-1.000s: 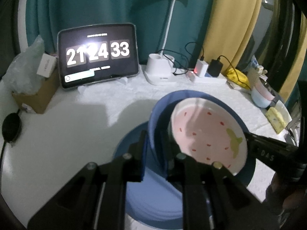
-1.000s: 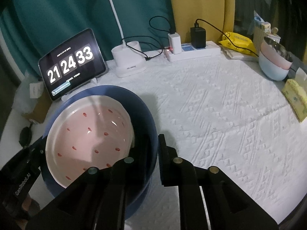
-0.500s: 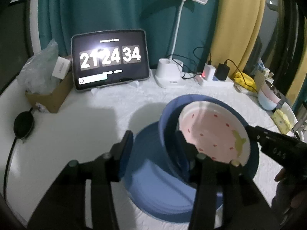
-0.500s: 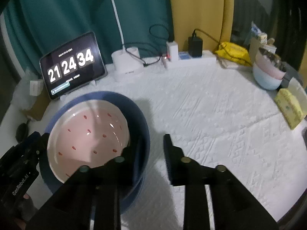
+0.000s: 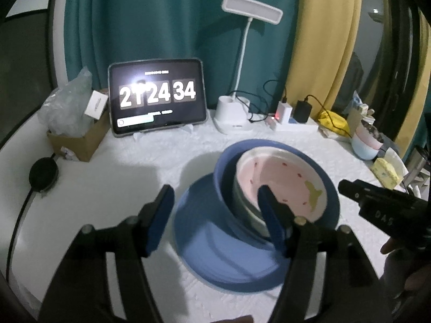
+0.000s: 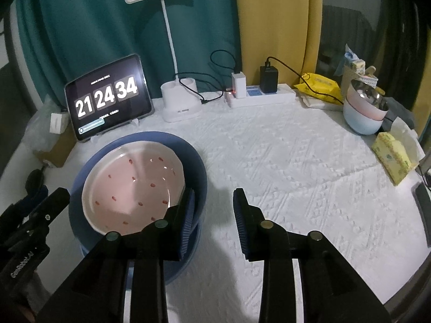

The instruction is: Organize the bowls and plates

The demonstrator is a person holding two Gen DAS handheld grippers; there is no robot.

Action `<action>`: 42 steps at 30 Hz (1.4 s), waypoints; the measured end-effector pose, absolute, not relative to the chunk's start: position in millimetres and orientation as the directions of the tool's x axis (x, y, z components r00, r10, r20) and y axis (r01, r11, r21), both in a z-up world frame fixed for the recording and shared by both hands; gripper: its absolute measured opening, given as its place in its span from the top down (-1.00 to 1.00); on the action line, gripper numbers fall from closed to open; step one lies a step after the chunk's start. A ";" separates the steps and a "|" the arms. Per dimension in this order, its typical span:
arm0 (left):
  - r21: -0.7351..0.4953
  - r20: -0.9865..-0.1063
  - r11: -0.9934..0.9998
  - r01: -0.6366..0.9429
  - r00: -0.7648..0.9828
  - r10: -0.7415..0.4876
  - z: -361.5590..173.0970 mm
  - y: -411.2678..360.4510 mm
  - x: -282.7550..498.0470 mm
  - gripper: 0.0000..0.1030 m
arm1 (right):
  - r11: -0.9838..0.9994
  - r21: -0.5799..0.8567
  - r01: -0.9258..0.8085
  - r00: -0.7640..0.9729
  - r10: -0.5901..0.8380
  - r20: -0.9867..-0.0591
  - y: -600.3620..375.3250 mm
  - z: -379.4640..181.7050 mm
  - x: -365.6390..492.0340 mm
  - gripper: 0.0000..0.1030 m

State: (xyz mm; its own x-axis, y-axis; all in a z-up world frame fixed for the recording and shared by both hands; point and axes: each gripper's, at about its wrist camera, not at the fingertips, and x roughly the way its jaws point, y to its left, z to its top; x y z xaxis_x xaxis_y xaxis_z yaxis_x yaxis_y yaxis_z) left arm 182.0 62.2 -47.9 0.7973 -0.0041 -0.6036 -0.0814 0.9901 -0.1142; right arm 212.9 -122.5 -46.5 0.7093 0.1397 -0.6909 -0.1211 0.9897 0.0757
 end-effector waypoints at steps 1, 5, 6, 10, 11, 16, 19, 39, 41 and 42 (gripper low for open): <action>-0.114 -0.601 0.990 -0.079 0.799 -0.005 -46.8 61.1 180.1 -0.30 | 0.990 0.071 -0.121 0.713 0.137 -0.688 -122.8 -45.5 210.1 0.37; -0.106 -0.587 0.992 -0.069 0.809 -0.007 -41.2 55.2 169.2 -0.39 | 0.990 0.053 -0.128 0.733 0.130 -0.667 -125.4 -40.2 197.6 0.19; -0.104 -0.584 0.992 -0.066 0.812 -0.008 -40.0 53.8 166.2 -0.45 | 0.990 0.049 -0.131 0.738 0.131 -0.662 -125.8 -38.6 194.4 0.17; -0.091 -0.567 0.995 -0.048 0.824 -0.012 -34.5 45.4 154.8 -0.63 | 0.990 0.040 -0.134 0.755 0.128 -0.644 -129.4 -32.5 180.6 0.13; -0.089 -0.564 0.995 -0.043 0.826 -0.015 -33.2 43.8 152.5 -0.67 | 0.990 0.039 -0.134 0.759 0.128 -0.639 -131.0 -30.9 177.3 0.13; -0.102 -0.538 0.995 -0.014 0.842 -0.044 -23.4 32.8 136.2 -0.74 | 0.992 0.026 -0.125 0.782 0.114 -0.612 -140.0 -22.6 157.9 0.12; -0.095 -0.515 0.995 0.002 0.855 -0.051 -16.2 25.1 126.3 -0.76 | 0.993 0.012 -0.119 0.801 0.103 -0.590 -145.5 -15.2 144.8 0.12; -0.069 -0.388 0.996 0.052 0.918 -0.075 29.4 5.1 73.0 -0.78 | 0.996 0.000 -0.091 0.886 0.081 -0.457 -173.2 30.0 77.8 0.11; -0.056 -0.382 0.997 0.060 0.921 -0.077 32.5 2.0 69.1 -0.78 | 0.996 -0.016 -0.088 0.893 0.072 -0.444 -172.9 33.3 72.3 0.10; -0.053 -0.378 0.997 0.063 0.923 -0.078 33.9 0.8 66.9 -0.78 | 0.996 -0.021 -0.088 0.896 0.070 -0.439 -172.6 34.7 69.9 0.10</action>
State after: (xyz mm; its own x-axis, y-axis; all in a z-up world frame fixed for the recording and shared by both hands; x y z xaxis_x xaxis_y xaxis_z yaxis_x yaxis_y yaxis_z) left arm 66.9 0.8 33.9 0.9226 -0.0779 -0.3779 0.0626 0.9966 -0.0527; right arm 69.9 -172.6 34.7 0.8957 0.0698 -0.4391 -0.0881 0.9959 -0.0213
